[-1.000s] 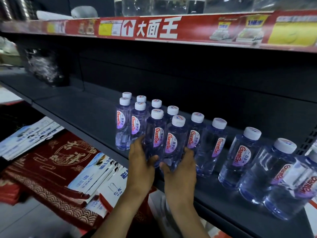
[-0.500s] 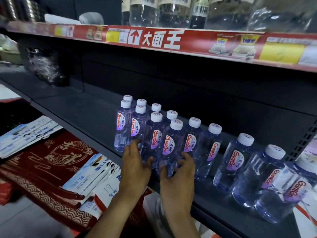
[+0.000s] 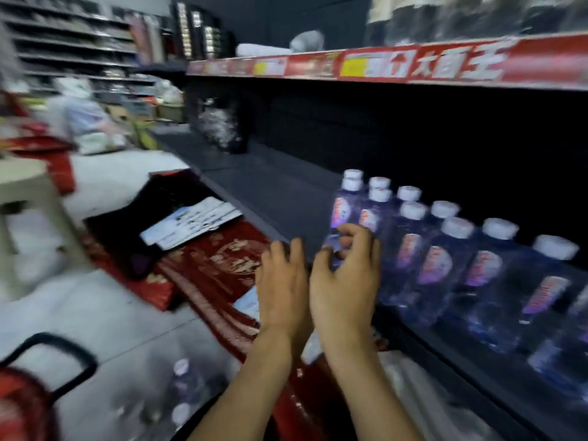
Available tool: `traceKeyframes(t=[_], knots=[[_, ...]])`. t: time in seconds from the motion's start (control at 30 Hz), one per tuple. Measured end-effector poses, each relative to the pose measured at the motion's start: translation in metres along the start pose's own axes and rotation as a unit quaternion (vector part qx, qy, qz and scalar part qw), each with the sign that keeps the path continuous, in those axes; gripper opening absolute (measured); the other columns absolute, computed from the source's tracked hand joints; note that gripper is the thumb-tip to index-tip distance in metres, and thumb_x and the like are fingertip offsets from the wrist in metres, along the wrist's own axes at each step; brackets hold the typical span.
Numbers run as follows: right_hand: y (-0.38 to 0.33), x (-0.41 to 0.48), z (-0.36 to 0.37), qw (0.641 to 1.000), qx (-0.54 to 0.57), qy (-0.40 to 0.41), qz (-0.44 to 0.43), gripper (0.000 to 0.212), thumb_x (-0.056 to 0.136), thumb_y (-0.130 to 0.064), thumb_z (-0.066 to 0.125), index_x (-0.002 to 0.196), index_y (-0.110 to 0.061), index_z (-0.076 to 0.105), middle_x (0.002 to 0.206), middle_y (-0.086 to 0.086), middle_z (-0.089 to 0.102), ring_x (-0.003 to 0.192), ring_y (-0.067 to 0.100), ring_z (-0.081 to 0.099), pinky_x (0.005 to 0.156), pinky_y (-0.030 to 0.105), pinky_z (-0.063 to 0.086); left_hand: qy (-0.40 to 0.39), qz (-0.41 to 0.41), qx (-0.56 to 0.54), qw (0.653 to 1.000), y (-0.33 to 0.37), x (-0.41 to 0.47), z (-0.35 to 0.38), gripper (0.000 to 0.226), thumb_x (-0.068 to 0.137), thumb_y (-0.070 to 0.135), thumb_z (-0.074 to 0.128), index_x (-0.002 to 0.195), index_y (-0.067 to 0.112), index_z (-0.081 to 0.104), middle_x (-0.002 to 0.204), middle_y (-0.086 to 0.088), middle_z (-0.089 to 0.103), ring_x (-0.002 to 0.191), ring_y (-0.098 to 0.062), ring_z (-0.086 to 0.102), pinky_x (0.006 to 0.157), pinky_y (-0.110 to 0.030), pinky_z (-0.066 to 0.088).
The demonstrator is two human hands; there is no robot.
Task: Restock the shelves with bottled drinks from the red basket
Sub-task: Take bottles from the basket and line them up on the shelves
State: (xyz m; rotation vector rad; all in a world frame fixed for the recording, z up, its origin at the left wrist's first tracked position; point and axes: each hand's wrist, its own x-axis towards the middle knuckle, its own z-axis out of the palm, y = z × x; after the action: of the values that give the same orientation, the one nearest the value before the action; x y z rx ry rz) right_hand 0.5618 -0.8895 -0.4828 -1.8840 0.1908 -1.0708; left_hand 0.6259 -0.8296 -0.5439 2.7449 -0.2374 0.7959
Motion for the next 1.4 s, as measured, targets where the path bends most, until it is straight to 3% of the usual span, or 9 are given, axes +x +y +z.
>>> traceKeyframes(t=[0.1,0.33,0.5,0.63,0.9,1.1,1.2,1.3,1.4], knots=[[-0.012,-0.012,0.039,0.997,0.007,-0.081,0.005,0.027,0.086,-0.01,0.058,0.112,-0.018,0.056,0.114,0.006,0.055,0.099,0.029,0.06,0.085,0.037,0.046,0.027,-0.057,0.009,0.998,-0.062,-0.014,-0.035,0.047,0.075,0.026,0.066,0.118,0.015,0.053,0.108,-0.014,0.055,0.095,-0.037,0.052,0.074,-0.043,0.045],[-0.056,-0.087,0.145,0.945,0.026,-0.321,-0.052,0.026,0.086,-0.009,0.057,0.111,-0.015,0.058,0.114,0.011,0.055,0.103,0.03,0.055,0.087,0.037,0.038,0.003,-0.233,0.11,0.966,-0.238,-0.083,-0.094,0.04,0.087,0.021,0.054,0.126,0.014,0.049,0.109,-0.014,0.052,0.099,-0.039,0.051,0.078,-0.046,0.044],[-0.094,-0.169,0.221,0.875,0.093,-0.468,-0.075,0.024,0.089,-0.008,0.056,0.11,-0.019,0.055,0.11,0.007,0.057,0.087,0.019,0.05,0.068,0.024,0.026,-0.021,-0.354,0.152,0.922,-0.348,-0.17,-0.127,0.036,0.085,0.018,0.054,0.121,0.012,0.053,0.105,-0.017,0.055,0.098,-0.041,0.054,0.075,-0.047,0.047],[-0.113,-0.246,0.268,0.793,0.086,-0.593,-0.109,0.02,0.093,-0.014,0.053,0.11,-0.024,0.052,0.111,0.001,0.054,0.086,0.016,0.057,0.069,0.025,0.042,-0.065,-0.466,0.134,0.872,-0.422,-0.243,-0.136,0.042,0.085,0.016,0.054,0.126,0.008,0.05,0.114,-0.019,0.055,0.107,-0.042,0.054,0.084,-0.049,0.047],[-0.099,-0.383,0.354,0.623,-0.023,-0.772,-0.122,0.014,0.088,-0.015,0.06,0.099,-0.023,0.066,0.099,-0.001,0.069,0.094,0.02,0.064,0.075,0.025,0.045,-0.132,-0.712,-0.062,0.687,-0.521,-0.37,-0.128,0.024,0.084,0.014,0.057,0.106,0.007,0.064,0.106,-0.015,0.068,0.091,-0.028,0.063,0.07,-0.026,0.041],[-0.058,-0.454,0.406,0.454,-0.211,-0.853,-0.146,0.014,0.085,-0.021,0.064,0.074,-0.013,0.061,0.071,0.004,0.06,0.064,0.018,0.056,0.048,0.022,0.032,-0.176,-0.822,-0.168,0.516,-0.537,-0.449,-0.085,0.017,0.084,0.009,0.064,0.097,0.0,0.057,0.072,-0.01,0.055,0.058,-0.019,0.051,0.047,-0.021,0.039],[-0.032,-0.478,0.417,0.412,-0.259,-0.86,-0.153,0.016,0.08,-0.027,0.063,0.082,-0.011,0.065,0.069,0.0,0.058,0.062,0.016,0.058,0.047,0.02,0.033,-0.206,-0.809,-0.113,0.538,-0.541,-0.455,-0.065,0.009,0.082,0.008,0.063,0.085,0.0,0.06,0.077,-0.008,0.056,0.059,-0.015,0.053,0.044,-0.023,0.042],[-0.015,-0.489,0.413,0.428,-0.3,-0.841,-0.142,0.012,0.085,-0.025,0.063,0.081,-0.014,0.061,0.068,-0.001,0.057,0.059,0.012,0.055,0.044,0.02,0.034,-0.249,-0.768,-0.076,0.585,-0.547,-0.448,-0.052,0.009,0.088,0.015,0.058,0.083,0.007,0.058,0.083,-0.004,0.059,0.072,-0.017,0.059,0.067,-0.027,0.052],[-0.009,-0.495,0.406,0.459,-0.324,-0.819,-0.116,0.026,0.083,-0.016,0.075,0.101,-0.008,0.058,0.106,0.007,0.065,0.085,0.016,0.064,0.058,0.011,0.049,-0.292,-0.746,-0.092,0.592,-0.545,-0.447,-0.039,0.013,0.088,0.018,0.063,0.079,0.011,0.057,0.076,0.0,0.056,0.062,-0.008,0.053,0.05,-0.018,0.046]])
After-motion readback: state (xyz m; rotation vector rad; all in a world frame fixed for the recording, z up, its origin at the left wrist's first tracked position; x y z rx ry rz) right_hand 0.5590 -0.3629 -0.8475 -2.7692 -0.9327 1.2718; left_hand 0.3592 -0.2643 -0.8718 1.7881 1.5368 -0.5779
